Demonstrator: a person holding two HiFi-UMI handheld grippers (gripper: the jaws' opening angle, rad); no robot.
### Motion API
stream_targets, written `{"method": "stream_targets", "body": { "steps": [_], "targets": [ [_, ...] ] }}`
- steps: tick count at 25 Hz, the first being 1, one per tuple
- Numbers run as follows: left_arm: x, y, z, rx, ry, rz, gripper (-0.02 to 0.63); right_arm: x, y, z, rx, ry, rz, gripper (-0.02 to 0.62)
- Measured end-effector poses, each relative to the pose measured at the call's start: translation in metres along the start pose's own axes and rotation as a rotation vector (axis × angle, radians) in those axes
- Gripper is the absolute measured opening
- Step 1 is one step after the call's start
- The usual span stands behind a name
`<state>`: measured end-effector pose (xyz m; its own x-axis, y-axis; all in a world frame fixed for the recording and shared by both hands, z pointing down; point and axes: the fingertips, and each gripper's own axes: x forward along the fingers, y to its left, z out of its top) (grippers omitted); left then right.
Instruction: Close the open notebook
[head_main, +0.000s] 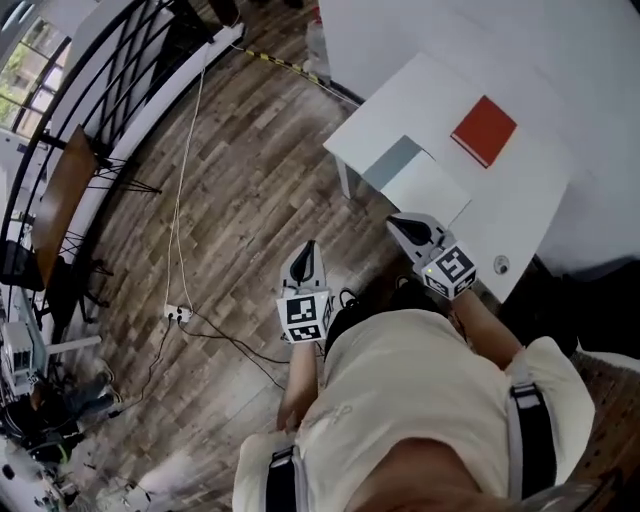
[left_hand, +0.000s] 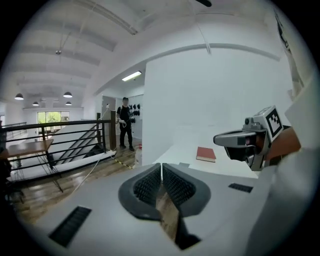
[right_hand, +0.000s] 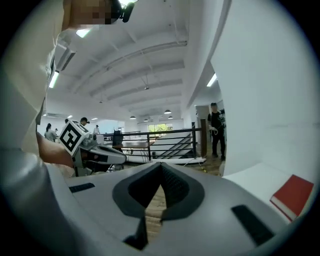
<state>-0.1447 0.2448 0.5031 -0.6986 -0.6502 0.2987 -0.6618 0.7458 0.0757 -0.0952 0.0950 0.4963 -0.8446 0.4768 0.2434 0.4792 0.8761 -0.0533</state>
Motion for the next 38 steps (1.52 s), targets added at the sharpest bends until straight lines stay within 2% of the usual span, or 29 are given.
{"method": "stream_targets", "body": {
  "steps": [5, 8, 10, 14, 17, 22, 27, 30, 38],
  "targets": [
    [0.035, -0.001, 0.010, 0.010, -0.003, -0.148, 0.023, -0.022, -0.018, -0.003, 0.031, 0.008, -0.206, 0.008],
    [0.052, -0.014, 0.012, -0.012, 0.010, -0.246, 0.023, -0.044, -0.027, -0.027, 0.055, 0.043, -0.324, 0.008],
    [0.068, -0.025, 0.011, -0.008, 0.027, -0.299, 0.023, -0.053, -0.034, -0.038, 0.081, 0.046, -0.373, 0.008],
    [0.095, -0.058, 0.018, 0.010, 0.045, -0.342, 0.023, -0.068, -0.061, -0.042, 0.099, 0.033, -0.411, 0.008],
    [0.111, -0.065, 0.033, 0.028, 0.074, -0.394, 0.023, -0.057, -0.074, -0.041, 0.139, 0.024, -0.440, 0.008],
    [0.150, -0.081, 0.046, 0.106, 0.120, -0.460, 0.023, -0.043, -0.110, -0.042, 0.162, -0.011, -0.467, 0.008],
    [0.193, -0.113, 0.061, 0.174, 0.132, -0.546, 0.023, -0.054, -0.154, -0.039, 0.188, -0.070, -0.555, 0.008],
    [0.209, -0.134, 0.070, 0.191, 0.124, -0.587, 0.023, -0.067, -0.168, -0.044, 0.271, -0.086, -0.585, 0.008],
    [0.236, -0.166, 0.067, 0.214, 0.165, -0.687, 0.023, -0.074, -0.178, -0.052, 0.277, -0.038, -0.638, 0.008]
  ]
}}
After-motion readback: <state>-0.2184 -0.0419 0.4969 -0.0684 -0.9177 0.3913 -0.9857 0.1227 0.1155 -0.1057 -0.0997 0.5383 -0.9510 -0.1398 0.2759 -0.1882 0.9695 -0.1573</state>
